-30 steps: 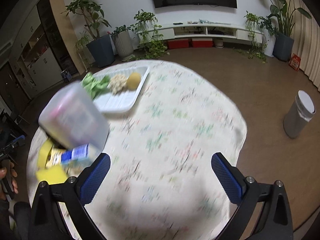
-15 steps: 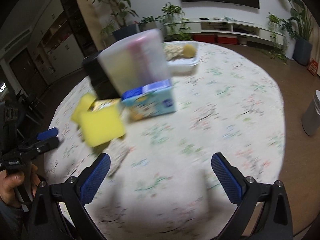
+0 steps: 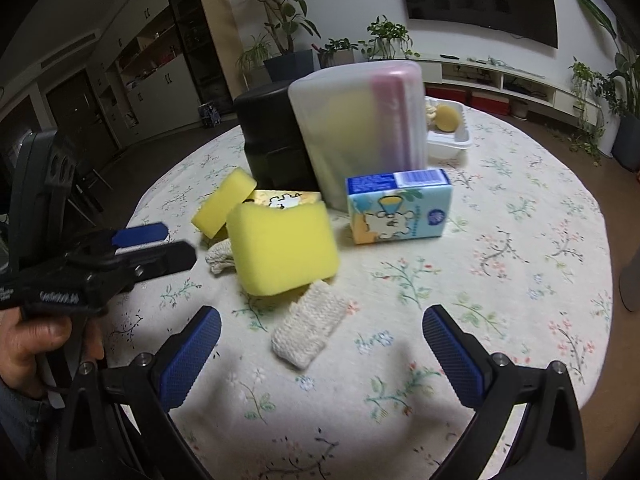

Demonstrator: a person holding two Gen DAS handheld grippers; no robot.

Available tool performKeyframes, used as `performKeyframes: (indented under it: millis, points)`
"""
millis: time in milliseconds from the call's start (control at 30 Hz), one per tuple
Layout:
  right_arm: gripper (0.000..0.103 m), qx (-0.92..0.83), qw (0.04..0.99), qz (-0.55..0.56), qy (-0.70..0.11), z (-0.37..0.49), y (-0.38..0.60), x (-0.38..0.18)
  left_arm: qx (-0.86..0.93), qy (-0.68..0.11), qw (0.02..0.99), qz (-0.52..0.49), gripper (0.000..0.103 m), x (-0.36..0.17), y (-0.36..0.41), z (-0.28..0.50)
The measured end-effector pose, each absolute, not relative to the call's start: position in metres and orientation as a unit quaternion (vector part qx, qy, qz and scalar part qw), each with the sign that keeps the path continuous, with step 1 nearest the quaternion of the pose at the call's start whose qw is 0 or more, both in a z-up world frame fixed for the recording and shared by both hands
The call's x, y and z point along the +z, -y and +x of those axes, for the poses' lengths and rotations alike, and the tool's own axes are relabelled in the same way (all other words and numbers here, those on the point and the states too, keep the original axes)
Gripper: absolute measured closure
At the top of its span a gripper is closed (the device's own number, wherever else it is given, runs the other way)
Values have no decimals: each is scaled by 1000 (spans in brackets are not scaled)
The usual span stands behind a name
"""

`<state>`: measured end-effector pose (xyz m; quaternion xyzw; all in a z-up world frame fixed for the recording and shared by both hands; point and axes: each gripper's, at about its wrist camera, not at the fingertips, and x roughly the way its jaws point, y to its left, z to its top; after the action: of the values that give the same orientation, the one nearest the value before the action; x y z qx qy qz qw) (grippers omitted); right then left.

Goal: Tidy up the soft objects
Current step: 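Grasp a large yellow sponge with the left tool while the right tool grasps another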

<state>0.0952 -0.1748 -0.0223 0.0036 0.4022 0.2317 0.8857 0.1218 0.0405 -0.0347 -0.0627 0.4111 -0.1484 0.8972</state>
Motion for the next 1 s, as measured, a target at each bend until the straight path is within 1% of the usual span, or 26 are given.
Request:
performKeyframes:
  millis: [267,367,567,1000]
  points:
    - [0,257,885,3,-388,111,157,-17,-162,-441,883,-22,0,-39,-41,160]
    - [2,264,881,0,-393,120,151,-19,-168,-448,878,-7,0,-43,-39,167]
    - [7,268,873,-4,-408,131,146,-28,-178,-467,866,-12,1,-54,-42,180]
    - [8,277,862,23,-424,148,147,-41,-196,-467,862,-21,2,-56,-42,191]
